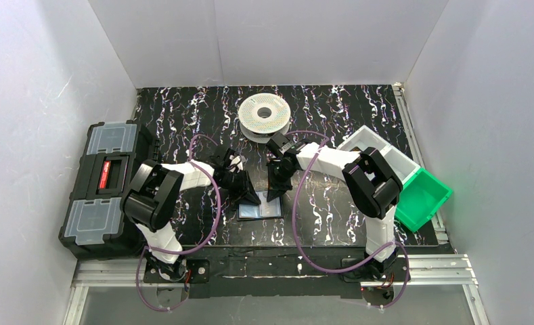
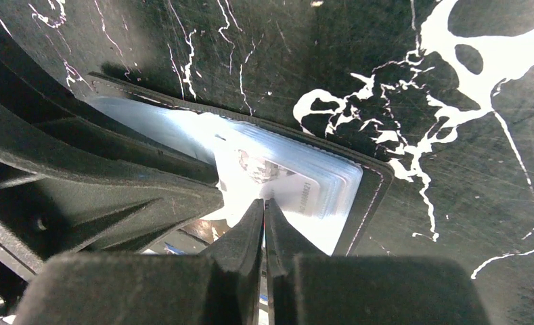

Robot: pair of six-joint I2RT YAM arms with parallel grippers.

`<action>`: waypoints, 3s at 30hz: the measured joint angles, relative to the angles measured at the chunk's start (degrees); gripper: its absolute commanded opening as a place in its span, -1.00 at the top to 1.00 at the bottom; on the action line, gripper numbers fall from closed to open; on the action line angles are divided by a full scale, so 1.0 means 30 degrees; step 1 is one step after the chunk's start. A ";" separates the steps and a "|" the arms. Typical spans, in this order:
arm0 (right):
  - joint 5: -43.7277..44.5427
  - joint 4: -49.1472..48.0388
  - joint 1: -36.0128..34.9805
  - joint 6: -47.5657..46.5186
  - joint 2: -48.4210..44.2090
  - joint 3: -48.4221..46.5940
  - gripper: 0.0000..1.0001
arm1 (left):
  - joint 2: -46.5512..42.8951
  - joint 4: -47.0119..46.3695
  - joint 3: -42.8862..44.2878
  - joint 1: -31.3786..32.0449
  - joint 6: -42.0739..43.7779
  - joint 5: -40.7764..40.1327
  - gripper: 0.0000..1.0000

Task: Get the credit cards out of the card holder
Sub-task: Remove the credit card from the card holder.

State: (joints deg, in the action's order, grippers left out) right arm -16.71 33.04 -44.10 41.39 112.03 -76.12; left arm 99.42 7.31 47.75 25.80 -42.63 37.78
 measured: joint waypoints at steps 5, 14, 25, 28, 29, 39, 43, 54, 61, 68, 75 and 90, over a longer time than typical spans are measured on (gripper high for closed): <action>-0.0051 -0.0007 0.0168 0.0007 0.0000 0.0007 0.81 | -0.0291 -0.0058 -0.0612 -0.0058 0.0000 0.0299 0.70; -0.0058 -0.0007 0.0197 0.0015 0.0000 0.0015 0.77 | -0.0284 -0.0729 -0.1042 0.0029 -0.0291 0.0852 0.73; 0.0714 0.0364 0.0197 -0.0080 -0.0517 0.0124 0.51 | 0.0146 -0.1494 -0.1049 0.0102 -0.0670 0.1122 0.76; 0.1290 0.0699 0.0197 -0.0233 -0.1166 0.0444 0.51 | 0.0168 -0.1515 -0.1049 0.0102 -0.0714 0.1137 0.77; 0.1472 0.0780 0.0197 -0.0270 -0.1370 0.0539 0.51 | 0.0175 -0.1515 -0.1049 0.0102 -0.0721 0.1144 0.77; 0.1880 0.1035 0.0211 -0.0328 -0.1807 0.0947 0.60 | 0.0204 -0.1574 -0.1049 0.0102 -0.0729 0.1202 0.78; 0.1843 0.0998 0.0211 -0.0321 -0.1683 0.0947 0.68 | 0.0219 -0.1639 -0.1049 0.0102 -0.0743 0.1217 0.78; 0.1282 0.1086 0.0182 -0.0306 -0.0860 0.0605 0.72 | 0.0437 -0.2047 -0.1049 0.0087 -0.0918 0.1428 0.78; 0.1093 0.1253 0.0168 -0.0313 -0.0554 0.0226 0.73 | 0.0517 -0.2295 -0.1049 0.0080 -0.1100 0.1610 0.79; 0.1129 0.1486 0.0175 -0.0386 -0.0430 0.0044 0.73 | 0.0546 -0.2426 -0.1086 0.0080 -0.1290 0.1705 1.00; 0.1151 0.1501 0.0175 -0.0372 -0.0430 0.0044 0.74 | 0.0466 -0.1945 -0.1005 0.0080 -0.1042 0.1559 1.00; -0.0029 0.0648 0.0656 0.0051 -0.0401 0.0583 0.75 | -0.1450 0.1508 -0.0794 -0.0852 0.1027 -0.0146 1.00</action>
State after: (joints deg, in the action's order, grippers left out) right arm -16.80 34.98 -42.13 41.54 110.83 -74.37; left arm 95.07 11.84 45.36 23.24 -39.55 37.34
